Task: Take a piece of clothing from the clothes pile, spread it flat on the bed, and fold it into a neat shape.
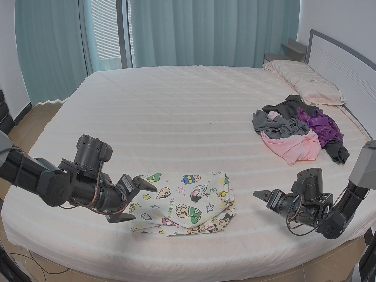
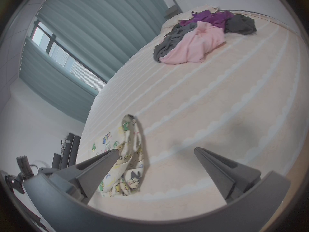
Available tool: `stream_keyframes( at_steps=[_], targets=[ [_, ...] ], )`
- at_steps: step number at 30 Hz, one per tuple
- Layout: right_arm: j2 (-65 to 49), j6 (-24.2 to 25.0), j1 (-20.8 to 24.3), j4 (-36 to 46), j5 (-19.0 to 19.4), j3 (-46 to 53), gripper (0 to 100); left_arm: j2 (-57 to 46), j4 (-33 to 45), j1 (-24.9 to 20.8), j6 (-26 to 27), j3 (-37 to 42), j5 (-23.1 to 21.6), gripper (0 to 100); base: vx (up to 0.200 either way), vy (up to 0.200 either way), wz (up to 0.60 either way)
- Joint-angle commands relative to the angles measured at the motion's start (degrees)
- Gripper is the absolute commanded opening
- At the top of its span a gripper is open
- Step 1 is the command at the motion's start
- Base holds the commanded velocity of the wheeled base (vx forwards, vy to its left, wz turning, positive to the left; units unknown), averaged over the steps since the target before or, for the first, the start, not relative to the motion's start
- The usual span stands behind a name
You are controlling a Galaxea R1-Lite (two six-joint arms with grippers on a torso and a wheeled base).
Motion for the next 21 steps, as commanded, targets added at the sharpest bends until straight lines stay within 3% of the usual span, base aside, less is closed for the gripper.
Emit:
stream_keyframes(
  at_steps=[1,4,11,15,21],
  targets=[
    [-0.7,-1.9,1.5,0.1,0.0,-1.1,100,-0.1,0.0,2.2,0.1,0.0,-1.1,100,0.000,0.200,0.00],
    [-0.7,-5.5,3.0,0.6,0.1,-2.5,100,0.3,0.0,3.4,0.0,-0.3,-2.5,100,0.000,0.200,0.00],
    [1.6,-14.7,6.2,2.6,2.9,-8.1,100,0.4,-0.1,3.2,0.4,0.8,-4.1,100,0.000,0.000,0.00],
    [3.3,-21.9,7.6,8.5,3.2,-14.6,100,0.5,-0.1,3.2,0.5,1.3,-4.0,100,0.000,0.000,0.00],
    [4.8,-27.4,8.7,18.2,6.5,-23.0,100,0.5,-0.1,3.0,0.8,2.3,-4.0,100,0.000,0.000,0.00]
  ],
)
